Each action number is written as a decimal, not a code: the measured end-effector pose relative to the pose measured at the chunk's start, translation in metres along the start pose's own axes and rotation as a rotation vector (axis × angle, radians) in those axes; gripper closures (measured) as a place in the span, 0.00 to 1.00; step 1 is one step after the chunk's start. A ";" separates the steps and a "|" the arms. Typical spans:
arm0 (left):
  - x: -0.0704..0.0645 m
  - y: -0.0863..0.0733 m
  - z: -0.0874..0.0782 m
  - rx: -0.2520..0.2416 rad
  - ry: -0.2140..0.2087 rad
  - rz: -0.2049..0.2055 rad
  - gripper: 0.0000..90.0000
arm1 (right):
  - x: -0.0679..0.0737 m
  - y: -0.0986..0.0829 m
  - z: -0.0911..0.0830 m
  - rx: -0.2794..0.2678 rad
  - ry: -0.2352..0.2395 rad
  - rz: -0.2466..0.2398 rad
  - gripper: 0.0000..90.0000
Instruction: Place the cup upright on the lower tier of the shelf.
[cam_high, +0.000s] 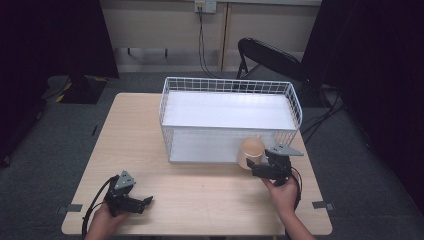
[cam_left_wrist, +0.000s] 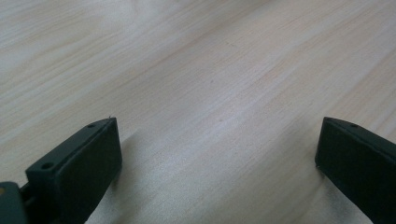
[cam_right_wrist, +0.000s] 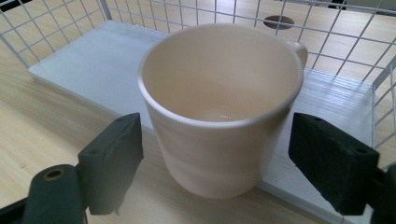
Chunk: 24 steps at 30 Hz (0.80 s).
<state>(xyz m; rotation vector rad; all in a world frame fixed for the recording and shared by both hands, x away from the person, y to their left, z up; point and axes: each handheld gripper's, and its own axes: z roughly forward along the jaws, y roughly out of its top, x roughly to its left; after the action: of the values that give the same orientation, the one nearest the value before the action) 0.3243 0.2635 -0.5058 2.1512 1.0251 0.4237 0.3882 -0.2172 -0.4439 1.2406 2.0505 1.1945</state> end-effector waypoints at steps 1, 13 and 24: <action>0.000 0.000 0.000 0.000 0.000 0.000 0.00 | 0.000 0.000 0.001 -0.004 -0.003 -0.003 0.20; 0.000 0.000 0.000 0.000 0.000 0.000 0.00 | 0.001 0.002 0.005 0.001 -0.020 -0.007 0.22; 0.000 0.000 0.000 0.000 0.000 -0.001 0.00 | 0.002 0.003 0.007 -0.002 -0.029 -0.010 0.30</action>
<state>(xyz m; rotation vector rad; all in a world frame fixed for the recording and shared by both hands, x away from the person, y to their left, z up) 0.3243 0.2634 -0.5058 2.1510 1.0258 0.4231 0.3938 -0.2118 -0.4445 1.2379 2.0317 1.1678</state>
